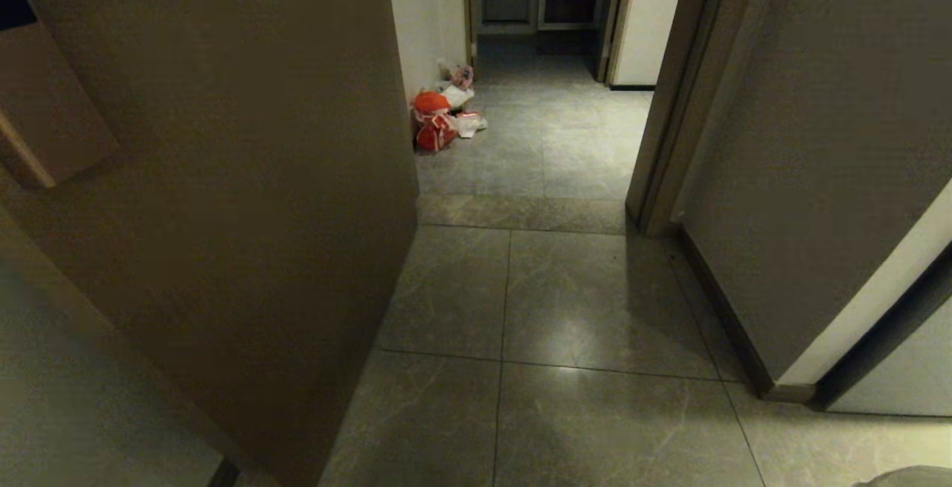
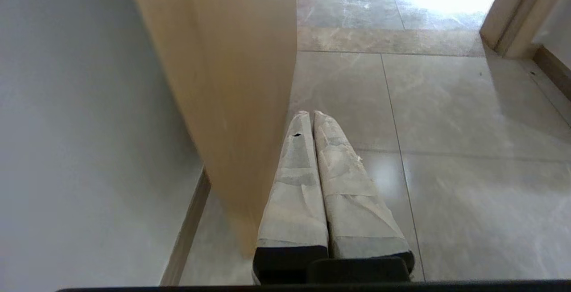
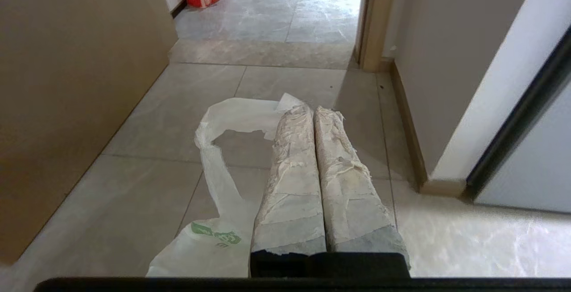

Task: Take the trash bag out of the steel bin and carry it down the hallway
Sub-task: Put the trash bag at the door

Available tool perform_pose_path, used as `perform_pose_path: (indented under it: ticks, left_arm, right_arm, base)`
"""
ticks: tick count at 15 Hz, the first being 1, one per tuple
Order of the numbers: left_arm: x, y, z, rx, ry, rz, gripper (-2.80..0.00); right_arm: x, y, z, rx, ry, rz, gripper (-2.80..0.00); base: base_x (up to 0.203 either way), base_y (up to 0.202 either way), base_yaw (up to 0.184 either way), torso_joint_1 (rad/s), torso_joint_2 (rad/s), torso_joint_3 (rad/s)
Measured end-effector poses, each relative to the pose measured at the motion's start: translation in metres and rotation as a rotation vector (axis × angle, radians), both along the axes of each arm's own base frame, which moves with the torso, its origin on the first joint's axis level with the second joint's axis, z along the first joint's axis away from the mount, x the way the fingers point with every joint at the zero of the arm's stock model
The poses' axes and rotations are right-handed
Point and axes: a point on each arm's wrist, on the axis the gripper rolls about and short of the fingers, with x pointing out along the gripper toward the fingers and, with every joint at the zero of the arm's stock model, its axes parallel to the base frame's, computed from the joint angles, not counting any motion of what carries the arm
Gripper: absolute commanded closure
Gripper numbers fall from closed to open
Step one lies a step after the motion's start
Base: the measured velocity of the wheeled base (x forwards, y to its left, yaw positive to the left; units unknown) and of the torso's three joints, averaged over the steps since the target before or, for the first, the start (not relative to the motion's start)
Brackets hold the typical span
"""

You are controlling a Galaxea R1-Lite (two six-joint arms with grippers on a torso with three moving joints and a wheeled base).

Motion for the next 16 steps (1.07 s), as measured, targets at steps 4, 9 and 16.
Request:
perform_pose_path:
  ticks: [4, 9, 16]
  left_arm:
    - [0.0, 0.0, 0.0, 0.002, 0.0, 0.0, 0.0]
    - [-0.0001, 0.0, 0.0002, 0.004, -0.001, 0.0, 0.0]
    - [0.0, 0.0, 0.0, 0.003, 0.0, -0.001, 0.0]
  right_arm:
    - [0.0, 0.0, 0.0, 0.0, 0.0, 0.0, 0.0]
    - [0.0, 0.0, 0.0, 0.0, 0.0, 0.001, 0.0]
    - [0.0, 0.0, 0.0, 0.001, 0.0, 0.001, 0.0]
  base:
    - [0.194, 0.0, 0.001, 0.002, 0.0, 0.002]
    - [0.066, 0.0, 0.0, 0.001, 0.0, 0.002]
    - [0.0, 0.0, 0.0, 0.0, 0.0, 0.0]
